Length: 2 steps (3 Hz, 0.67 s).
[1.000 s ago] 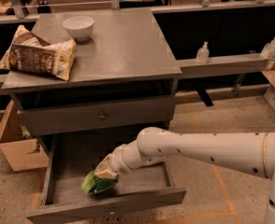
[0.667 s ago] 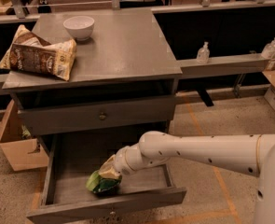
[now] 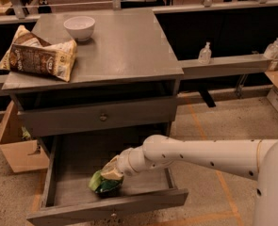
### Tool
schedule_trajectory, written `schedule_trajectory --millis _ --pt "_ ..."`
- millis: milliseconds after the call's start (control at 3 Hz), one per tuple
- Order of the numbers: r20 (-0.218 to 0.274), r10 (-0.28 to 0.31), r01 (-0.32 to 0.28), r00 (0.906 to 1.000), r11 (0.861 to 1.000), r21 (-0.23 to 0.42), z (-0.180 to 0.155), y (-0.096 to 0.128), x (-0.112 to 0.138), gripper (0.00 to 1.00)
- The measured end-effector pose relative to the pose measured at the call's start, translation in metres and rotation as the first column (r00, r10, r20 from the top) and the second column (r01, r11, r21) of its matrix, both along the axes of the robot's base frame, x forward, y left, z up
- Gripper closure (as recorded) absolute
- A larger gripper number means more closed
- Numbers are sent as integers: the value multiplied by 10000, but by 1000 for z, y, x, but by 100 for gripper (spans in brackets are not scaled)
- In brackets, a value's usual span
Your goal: Place green rice chip bag into middle drawer
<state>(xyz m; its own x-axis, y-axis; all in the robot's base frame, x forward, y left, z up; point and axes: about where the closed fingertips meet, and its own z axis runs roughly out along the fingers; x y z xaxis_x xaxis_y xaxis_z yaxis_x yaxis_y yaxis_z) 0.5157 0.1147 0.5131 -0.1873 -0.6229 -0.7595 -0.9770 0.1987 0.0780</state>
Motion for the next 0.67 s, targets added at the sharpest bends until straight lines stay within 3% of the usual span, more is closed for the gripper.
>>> schedule_trajectory --millis 333,667 --pt "26 -259 259 9997 9995 165 2 -7 2 13" --pt "-13 -930 930 9957 9946 455 10 -23 0 0"
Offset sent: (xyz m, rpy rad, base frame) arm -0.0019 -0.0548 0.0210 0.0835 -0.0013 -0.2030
